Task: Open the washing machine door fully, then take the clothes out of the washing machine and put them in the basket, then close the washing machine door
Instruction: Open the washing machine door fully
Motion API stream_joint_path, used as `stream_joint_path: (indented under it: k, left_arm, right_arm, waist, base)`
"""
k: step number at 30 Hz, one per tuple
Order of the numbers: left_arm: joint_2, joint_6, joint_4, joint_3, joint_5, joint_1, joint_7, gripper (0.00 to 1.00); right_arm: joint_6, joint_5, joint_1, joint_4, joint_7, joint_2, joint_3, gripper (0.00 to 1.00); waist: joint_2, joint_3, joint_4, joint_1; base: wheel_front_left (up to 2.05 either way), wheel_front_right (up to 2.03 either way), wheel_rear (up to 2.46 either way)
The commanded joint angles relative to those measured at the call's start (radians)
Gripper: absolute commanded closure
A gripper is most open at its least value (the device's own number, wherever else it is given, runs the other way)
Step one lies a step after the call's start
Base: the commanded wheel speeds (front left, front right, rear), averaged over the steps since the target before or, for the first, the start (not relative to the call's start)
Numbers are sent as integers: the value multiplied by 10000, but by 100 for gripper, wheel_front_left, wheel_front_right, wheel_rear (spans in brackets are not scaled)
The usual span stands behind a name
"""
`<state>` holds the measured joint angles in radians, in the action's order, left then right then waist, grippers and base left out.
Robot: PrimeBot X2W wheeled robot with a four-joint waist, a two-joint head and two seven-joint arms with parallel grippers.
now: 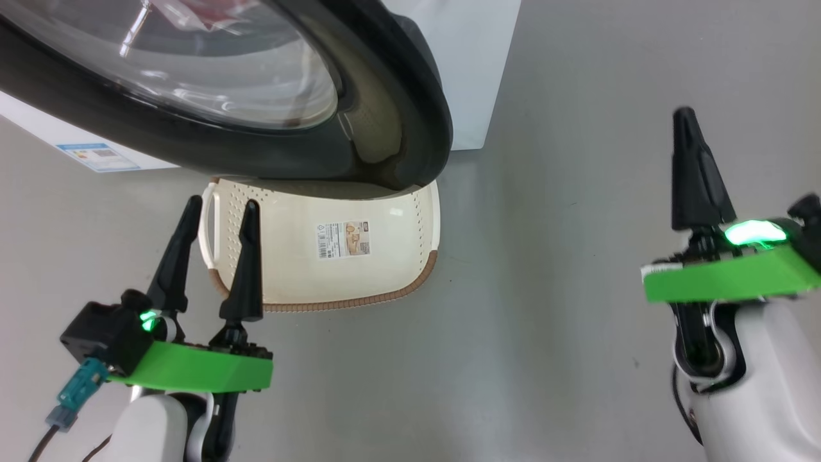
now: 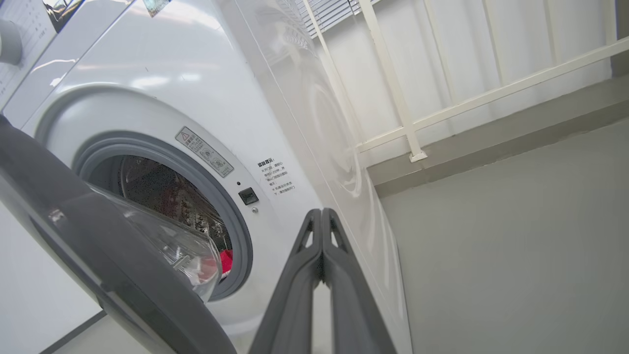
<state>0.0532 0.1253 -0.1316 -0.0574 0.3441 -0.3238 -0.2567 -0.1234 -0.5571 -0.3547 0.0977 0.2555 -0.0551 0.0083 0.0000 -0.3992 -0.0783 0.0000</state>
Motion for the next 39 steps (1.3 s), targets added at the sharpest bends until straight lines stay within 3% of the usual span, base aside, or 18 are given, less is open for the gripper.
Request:
stream_joint_path:
  k: [1,7,8,12,16,23,30,39]
  left_arm:
    - [186,54,224,259,-9,-2,-51,0]
    - [174,54,170,109,47,-53,-51,0]
    - [174,54,170,109,47,-53,-51,0]
    - [156,54,162,129,102,-12,-51,0]
    - [134,54,159,94,118,8,-51,0]
    - [96,54,116,57,129,20,-51,0]
    - [60,54,69,37,143,107,-51,0]
    - [35,54,80,112,122,118,-51,0]
  right_arm:
    - [-73,-1071,-488,32,63,49,482,100]
    - [-73,-4233,-1758,1017,63,49,1914,100]
    - [-73,-4233,-1758,1017,63,49,1914,100]
    - [-73,-6646,-2665,1694,-40,49,3062,100]
    - [-73,-8737,-3497,1988,-1085,49,3496,100]
    - [-73,-10917,-4617,2697,-3521,48,3405,100]
    - [-73,-12152,-5440,3782,-5924,-132,3391,100]
    - [-73,-11943,-5657,3726,-7081,-307,3762,100]
  waist:
    - [0,-7,-33,0]
    - [0,15,-194,0]
    - [0,15,-194,0]
    - [0,37,-342,0]
    - [0,26,-482,0]
    - [0,59,-679,0]
    - [0,172,-792,0]
    - [0,179,-849,0]
  base:
    - [0,0,0]
    - [0,0,0]
    - [0,0,0]
    - [0,0,0]
    - [0,0,0]
    - [0,0,0]
    - [0,0,0]
    - [0,0,0]
